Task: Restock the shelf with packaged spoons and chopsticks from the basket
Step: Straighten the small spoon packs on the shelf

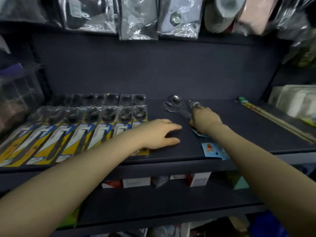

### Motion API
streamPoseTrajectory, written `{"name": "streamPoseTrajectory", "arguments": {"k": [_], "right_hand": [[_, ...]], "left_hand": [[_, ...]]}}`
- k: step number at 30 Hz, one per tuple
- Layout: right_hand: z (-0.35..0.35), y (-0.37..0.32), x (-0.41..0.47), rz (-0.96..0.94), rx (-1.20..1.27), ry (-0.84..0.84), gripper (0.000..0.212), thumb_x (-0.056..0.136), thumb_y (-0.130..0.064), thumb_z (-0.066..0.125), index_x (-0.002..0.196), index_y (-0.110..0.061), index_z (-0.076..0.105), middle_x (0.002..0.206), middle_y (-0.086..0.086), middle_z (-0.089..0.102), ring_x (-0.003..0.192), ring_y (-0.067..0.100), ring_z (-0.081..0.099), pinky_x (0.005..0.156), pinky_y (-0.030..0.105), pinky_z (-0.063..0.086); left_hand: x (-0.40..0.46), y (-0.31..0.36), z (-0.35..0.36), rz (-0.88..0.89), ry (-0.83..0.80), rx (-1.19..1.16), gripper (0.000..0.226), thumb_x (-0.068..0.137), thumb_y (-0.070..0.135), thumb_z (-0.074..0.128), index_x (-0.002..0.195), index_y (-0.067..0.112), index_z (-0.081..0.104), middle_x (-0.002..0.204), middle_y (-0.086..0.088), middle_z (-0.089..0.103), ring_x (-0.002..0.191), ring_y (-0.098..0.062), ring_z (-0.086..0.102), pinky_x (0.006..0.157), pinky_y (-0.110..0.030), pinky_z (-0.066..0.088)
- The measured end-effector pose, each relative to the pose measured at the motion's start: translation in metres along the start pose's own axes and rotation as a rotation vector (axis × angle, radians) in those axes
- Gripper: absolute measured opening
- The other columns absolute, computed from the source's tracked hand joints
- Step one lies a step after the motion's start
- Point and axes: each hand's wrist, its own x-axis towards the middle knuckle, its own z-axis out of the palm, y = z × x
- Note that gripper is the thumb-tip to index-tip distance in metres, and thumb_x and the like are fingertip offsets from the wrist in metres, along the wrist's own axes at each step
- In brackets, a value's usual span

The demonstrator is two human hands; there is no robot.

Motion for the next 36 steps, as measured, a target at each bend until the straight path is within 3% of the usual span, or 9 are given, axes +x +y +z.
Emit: {"name": "streamPoseTrajectory", "arguments": {"k": [3,6,9,11,13,20,28,33,36], "right_hand": [[-0.002,0.025,0.014,0.041,0.05,-0.04,0.045,0.092,-0.02,0.044,0.13,0.004,0.037,0.126,0.023,0.053,0.113,0.037,0.052,0.084,0.038,0.044],[-0.007,0.051,0.027,0.003,0.218,0.009,0.027,0.095,-0.016,0.041,0.114,0.002,0.046,0.115,0.025,0.059,0.102,0.04,0.058,0.073,0.037,0.042],[-0.02,0.058,0.024,-0.088,0.53,0.103,0.014,0.096,-0.019,0.038,0.091,-0.006,0.038,0.082,0.01,0.056,0.081,0.033,0.054,0.059,0.031,0.033],[-0.028,0.052,0.018,-0.157,0.689,0.099,0.016,0.096,-0.022,0.04,0.092,-0.006,0.041,0.084,0.006,0.054,0.081,0.025,0.051,0.059,0.029,0.03],[-0.029,0.043,0.013,-0.237,0.769,0.054,0.02,0.095,-0.022,0.042,0.099,-0.004,0.048,0.095,0.01,0.057,0.087,0.024,0.053,0.065,0.027,0.035],[-0.022,0.046,0.034,-0.426,0.644,-0.089,0.036,0.097,-0.033,0.04,0.086,-0.005,0.06,0.08,0.006,0.058,0.076,0.023,0.057,0.068,0.031,0.044],[-0.01,0.052,0.062,-0.33,0.293,-0.107,0.041,0.087,-0.029,0.059,0.121,-0.006,0.052,0.119,0.016,0.06,0.107,0.032,0.058,0.08,0.033,0.046],[-0.021,0.038,0.045,-0.357,0.543,-0.014,0.043,0.09,-0.04,0.052,0.118,-0.008,0.052,0.117,0.011,0.06,0.108,0.027,0.057,0.076,0.029,0.041],[-0.026,0.024,0.027,-0.299,1.065,-0.369,0.053,0.088,-0.036,0.058,0.132,-0.016,0.037,0.112,0.009,0.064,0.094,0.02,0.063,0.071,0.026,0.051]], "left_hand": [[0.038,0.013,0.004,-0.09,-0.137,-0.007,0.062,0.089,0.052,0.04,0.144,0.027,0.025,0.154,-0.001,0.024,0.139,-0.021,0.028,0.113,-0.035,0.027],[0.068,0.018,0.007,-0.18,-0.042,-0.089,0.053,0.09,0.05,0.04,0.128,0.014,0.051,0.138,-0.006,0.049,0.125,-0.024,0.046,0.106,-0.037,0.037],[0.093,0.023,0.005,-0.356,0.228,-0.59,0.039,0.093,0.043,0.041,0.107,0.012,0.06,0.111,-0.001,0.062,0.105,-0.019,0.058,0.096,-0.035,0.045],[0.108,0.032,0.001,-0.431,0.355,-1.072,0.029,0.094,0.04,0.041,0.099,0.016,0.056,0.1,-0.004,0.063,0.09,-0.019,0.062,0.083,-0.033,0.052],[0.121,0.037,-0.001,-0.433,0.472,-1.224,0.024,0.094,0.036,0.043,0.094,0.015,0.055,0.085,-0.003,0.063,0.071,-0.015,0.061,0.064,-0.025,0.052],[0.116,0.009,0.003,-0.648,0.551,-1.011,0.025,0.093,0.014,0.05,0.069,0.007,0.053,0.056,-0.003,0.06,0.031,-0.003,0.051,0.035,-0.012,0.041],[0.127,-0.026,0.005,-0.773,0.412,-0.322,0.043,0.085,0.023,0.061,0.047,0.012,0.045,0.054,-0.003,0.048,0.061,-0.02,0.05,0.058,-0.027,0.034],[0.138,-0.027,0.003,-0.715,0.629,-0.591,0.016,0.082,0.021,0.066,0.088,0.008,0.058,0.071,0.0,0.056,0.067,-0.014,0.052,0.062,-0.026,0.041],[0.129,-0.017,-0.009,-0.624,0.733,-0.928,0.011,0.086,0.01,0.06,0.094,0.012,0.053,0.07,-0.003,0.055,0.057,-0.01,0.053,0.049,-0.016,0.046]]}}
